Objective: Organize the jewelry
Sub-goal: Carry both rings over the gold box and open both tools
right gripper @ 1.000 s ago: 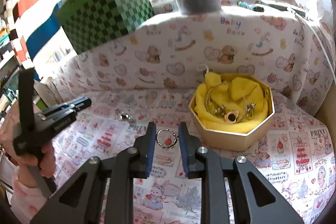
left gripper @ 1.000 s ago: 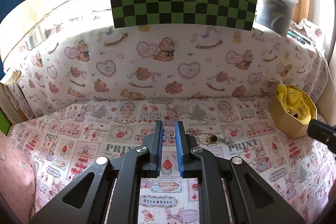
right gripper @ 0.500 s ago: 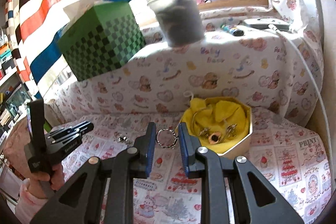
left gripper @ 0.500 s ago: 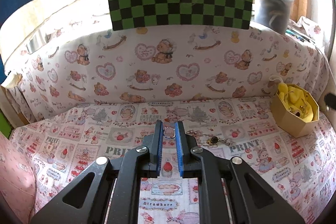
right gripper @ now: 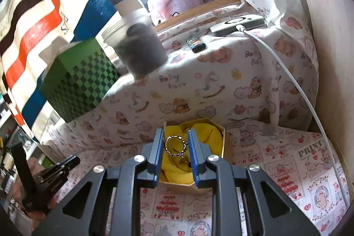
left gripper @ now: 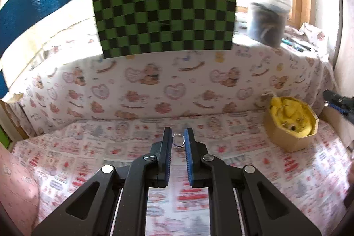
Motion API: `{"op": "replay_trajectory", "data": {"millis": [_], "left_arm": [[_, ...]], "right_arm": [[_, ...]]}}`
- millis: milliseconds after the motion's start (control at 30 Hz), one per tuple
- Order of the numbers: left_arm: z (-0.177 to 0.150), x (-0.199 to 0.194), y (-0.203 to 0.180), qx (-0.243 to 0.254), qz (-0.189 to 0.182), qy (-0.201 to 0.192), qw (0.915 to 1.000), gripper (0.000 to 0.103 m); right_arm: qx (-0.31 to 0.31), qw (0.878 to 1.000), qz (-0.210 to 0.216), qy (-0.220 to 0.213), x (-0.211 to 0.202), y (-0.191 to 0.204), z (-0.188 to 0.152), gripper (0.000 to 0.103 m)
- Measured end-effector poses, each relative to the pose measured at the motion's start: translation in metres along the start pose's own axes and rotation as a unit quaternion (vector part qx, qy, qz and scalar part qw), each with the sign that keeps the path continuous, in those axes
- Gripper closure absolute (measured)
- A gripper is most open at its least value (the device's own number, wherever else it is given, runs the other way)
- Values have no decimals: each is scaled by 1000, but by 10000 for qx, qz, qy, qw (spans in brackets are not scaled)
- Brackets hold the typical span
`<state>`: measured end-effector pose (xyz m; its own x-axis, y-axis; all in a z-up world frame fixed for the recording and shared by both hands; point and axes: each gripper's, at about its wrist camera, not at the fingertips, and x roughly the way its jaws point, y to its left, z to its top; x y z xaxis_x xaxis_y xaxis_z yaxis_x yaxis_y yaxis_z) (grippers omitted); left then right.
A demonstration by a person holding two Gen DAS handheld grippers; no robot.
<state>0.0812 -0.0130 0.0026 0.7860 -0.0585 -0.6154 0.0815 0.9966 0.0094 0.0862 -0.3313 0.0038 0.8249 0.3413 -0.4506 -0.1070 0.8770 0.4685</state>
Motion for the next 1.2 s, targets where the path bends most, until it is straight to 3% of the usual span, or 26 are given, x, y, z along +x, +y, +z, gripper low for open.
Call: {"op": "replay_trajectory", "data": {"millis": [200, 367, 467, 667, 833, 1200], "left_arm": [[16, -8, -38, 180, -231, -24, 9996, 92], [33, -10, -69, 253, -483, -35, 9985, 92], [42, 0, -84, 260, -725, 84, 9970, 92], [45, 26, -110, 178, -1012, 375, 9940, 92], [55, 37, -132, 285, -1078, 425, 9928, 92], [48, 59, -159, 427, -1425, 732, 9862, 92]], "right_arm": [[445, 9990, 73, 44, 7, -28, 6, 83], [765, 9960, 446, 115, 14, -47, 9, 83], [545, 9939, 953, 145, 15, -52, 12, 82], [737, 9897, 1173, 353, 28, -62, 11, 82], [498, 9929, 972, 462, 37, -52, 9, 82], [901, 9909, 902, 424, 40, -71, 11, 80]]}}
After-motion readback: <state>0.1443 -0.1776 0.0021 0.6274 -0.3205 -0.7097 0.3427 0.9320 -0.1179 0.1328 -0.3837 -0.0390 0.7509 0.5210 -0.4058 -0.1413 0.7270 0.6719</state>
